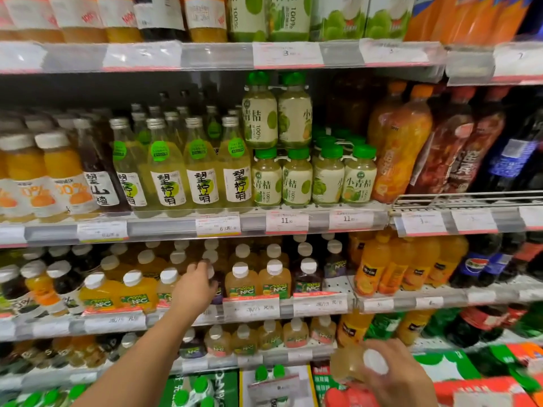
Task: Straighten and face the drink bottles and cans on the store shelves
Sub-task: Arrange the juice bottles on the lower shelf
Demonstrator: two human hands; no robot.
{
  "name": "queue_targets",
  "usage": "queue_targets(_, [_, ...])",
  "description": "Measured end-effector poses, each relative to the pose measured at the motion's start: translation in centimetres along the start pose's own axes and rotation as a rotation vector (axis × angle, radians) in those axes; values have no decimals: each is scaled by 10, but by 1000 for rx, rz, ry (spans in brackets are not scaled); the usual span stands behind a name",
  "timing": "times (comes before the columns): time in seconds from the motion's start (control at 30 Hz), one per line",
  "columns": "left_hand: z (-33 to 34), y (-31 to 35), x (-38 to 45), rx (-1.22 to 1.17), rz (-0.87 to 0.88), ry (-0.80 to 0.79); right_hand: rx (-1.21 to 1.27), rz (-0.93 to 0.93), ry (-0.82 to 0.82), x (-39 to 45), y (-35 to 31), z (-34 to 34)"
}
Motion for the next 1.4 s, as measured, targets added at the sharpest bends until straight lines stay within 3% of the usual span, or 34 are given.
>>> queue_targets(0.2, [-1, -11, -3, -18, 73, 74, -91, -107, 64, 2, -19, 12])
queue_targets(0.37, [1, -28, -72, -342, 220, 358, -31, -139, -27, 17, -56, 19])
queue_targets(0.43, [4, -37, -106, -410, 253, 395, -24, -196, -82, 28, -81, 22])
queue_targets(0.6, [25, -80, -153, -453, 270, 314, 88, -274, -122, 66, -156, 41])
queue_targets(0.83, [49, -139, -190, -513, 154, 282, 247, -289, -110, 144, -245, 96])
queue_targets(1.17, [58, -185, -229, -527, 30, 228, -254, -256, -177, 199, -291, 166])
queue_targets(1.4, [57, -185, -229, -507, 46, 171, -327, -172, -260, 203, -296, 176])
Point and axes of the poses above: each hand's wrist, its own x-axis towards the middle knuckle, its own z-axis out of the palm, y = z × x, the point moved 1 cm from there along x, towards the middle knuckle, and after that the axes turned 13 degrees about -y, right-handed, at the moved point
